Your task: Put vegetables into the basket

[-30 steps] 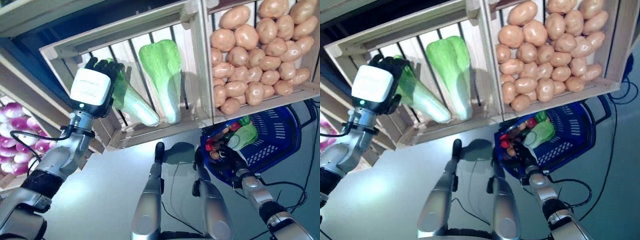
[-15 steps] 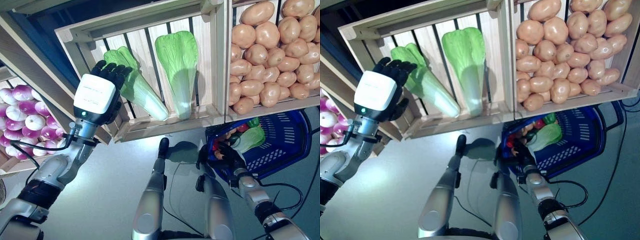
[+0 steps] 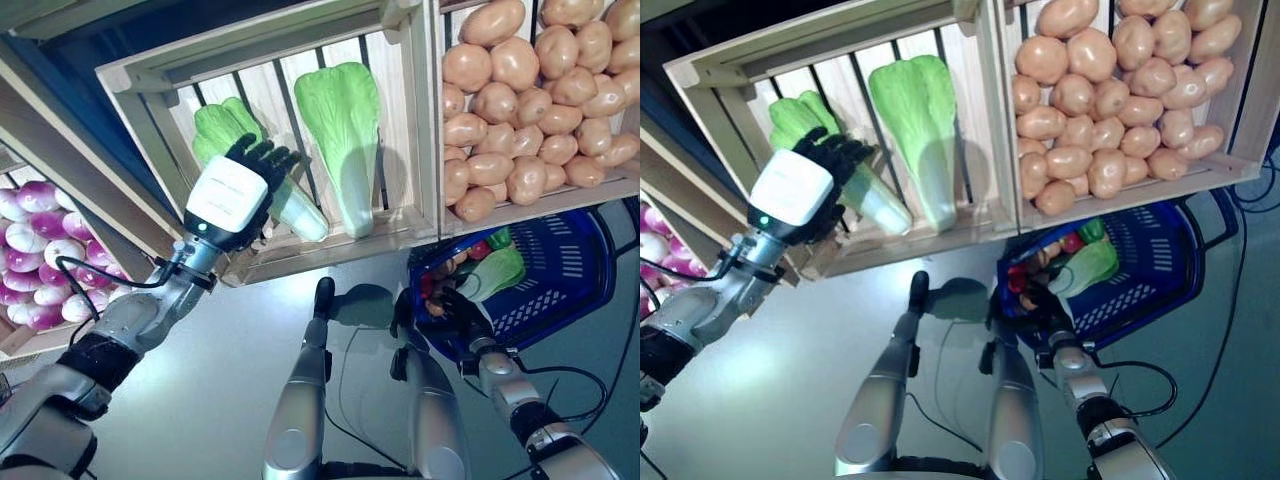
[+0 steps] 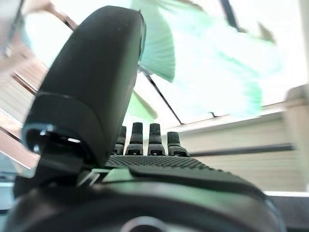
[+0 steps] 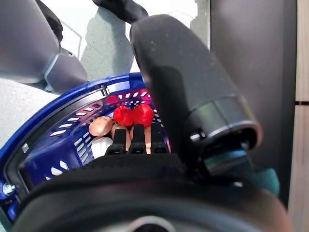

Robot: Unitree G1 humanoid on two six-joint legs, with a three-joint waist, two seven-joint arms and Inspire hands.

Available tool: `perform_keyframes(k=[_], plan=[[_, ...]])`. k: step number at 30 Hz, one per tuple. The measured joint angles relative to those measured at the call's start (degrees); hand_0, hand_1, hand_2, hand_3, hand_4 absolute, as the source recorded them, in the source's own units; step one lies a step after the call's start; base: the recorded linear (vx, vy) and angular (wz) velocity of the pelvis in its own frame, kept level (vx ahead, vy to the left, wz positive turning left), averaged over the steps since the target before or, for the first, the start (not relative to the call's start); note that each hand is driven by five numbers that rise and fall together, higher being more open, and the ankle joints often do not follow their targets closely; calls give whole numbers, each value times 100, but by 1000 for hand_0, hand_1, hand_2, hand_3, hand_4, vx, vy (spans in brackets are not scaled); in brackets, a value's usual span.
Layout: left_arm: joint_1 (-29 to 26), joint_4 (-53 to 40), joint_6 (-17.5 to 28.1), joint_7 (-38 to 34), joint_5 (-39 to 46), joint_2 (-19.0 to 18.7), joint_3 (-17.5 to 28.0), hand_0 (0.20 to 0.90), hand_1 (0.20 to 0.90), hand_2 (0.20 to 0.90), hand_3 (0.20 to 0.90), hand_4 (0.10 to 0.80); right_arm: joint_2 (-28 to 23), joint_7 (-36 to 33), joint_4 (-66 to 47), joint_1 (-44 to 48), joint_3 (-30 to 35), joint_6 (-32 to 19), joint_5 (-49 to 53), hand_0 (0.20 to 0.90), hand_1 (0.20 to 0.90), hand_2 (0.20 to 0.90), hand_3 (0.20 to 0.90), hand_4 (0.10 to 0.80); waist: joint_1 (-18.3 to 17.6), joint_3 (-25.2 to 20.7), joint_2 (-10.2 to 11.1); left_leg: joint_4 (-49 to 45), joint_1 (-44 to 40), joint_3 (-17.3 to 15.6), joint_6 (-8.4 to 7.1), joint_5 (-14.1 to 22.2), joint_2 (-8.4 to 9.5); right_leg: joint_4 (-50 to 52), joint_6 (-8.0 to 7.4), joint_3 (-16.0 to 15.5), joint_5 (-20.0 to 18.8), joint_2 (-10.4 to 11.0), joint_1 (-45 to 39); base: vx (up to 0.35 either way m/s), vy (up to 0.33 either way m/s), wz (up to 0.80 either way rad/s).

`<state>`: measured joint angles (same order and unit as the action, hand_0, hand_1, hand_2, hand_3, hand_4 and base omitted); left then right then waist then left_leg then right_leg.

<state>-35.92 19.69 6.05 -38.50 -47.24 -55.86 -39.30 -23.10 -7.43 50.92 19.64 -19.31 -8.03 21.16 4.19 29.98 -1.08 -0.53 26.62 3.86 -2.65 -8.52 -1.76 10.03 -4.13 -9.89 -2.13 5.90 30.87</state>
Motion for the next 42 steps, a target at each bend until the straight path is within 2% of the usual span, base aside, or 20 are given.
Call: perform_keyframes(k=[3,7,14,20,27,37,40,42], plan=[[-360,330,-5,-10,-30,41,-466,900,900,900,900,800,-9,0,59,164,-34,2,-1,900,900,900,900,800,-68,-1,3,1,22,-89,0,0,-2,26,1,50,0,-1,71,-14,52,-10],[-561,718,-12,19,-18,114,-753,900,900,900,900,800,-33,4,51,343,-210,4,0,900,900,900,900,800,-243,-1,3,4,33,-142,1,2,-6,36,2,138,-3,-18,129,-6,39,-10],[-669,1092,-66,94,36,360,-821,900,900,900,900,800,-137,4,55,381,-205,28,2,900,900,900,900,800,-323,-1,3,15,36,-170,1,2,-20,43,4,160,-4,-37,154,-2,3,-1],[-775,1190,-78,322,262,361,-908,900,900,900,900,800,-162,5,56,499,-208,39,10,900,900,900,900,800,-315,-4,8,-5,106,-240,0,2,-18,131,2,206,4,-28,275,-5,1,-2],[-876,899,-151,1046,566,414,-871,900,900,900,900,800,-178,5,47,575,-209,132,11,900,900,900,900,800,-244,-6,13,-90,207,-210,-6,6,-2,197,-23,196,17,-8,340,-7,0,3],[-803,665,-451,1198,902,440,-858,900,900,900,900,800,-208,13,48,608,-219,140,13,900,900,900,900,800,-165,-8,16,-117,337,-215,-15,-7,5,221,-28,184,10,10,453,0,0,0],[-748,833,-788,1720,970,476,-875,900,900,900,900,800,-204,16,32,628,-219,140,13,900,900,900,900,800,-201,-8,16,-116,389,-212,1,-13,11,212,-32,170,7,16,492,0,0,0],[-713,847,-890,1766,917,486,-878,900,900,900,900,800,-209,17,42,646,-219,144,14,900,900,900,900,800,-206,-8,16,-116,400,-228,15,-23,6,210,-1,166,-8,13,509,-1,-1,-4]])
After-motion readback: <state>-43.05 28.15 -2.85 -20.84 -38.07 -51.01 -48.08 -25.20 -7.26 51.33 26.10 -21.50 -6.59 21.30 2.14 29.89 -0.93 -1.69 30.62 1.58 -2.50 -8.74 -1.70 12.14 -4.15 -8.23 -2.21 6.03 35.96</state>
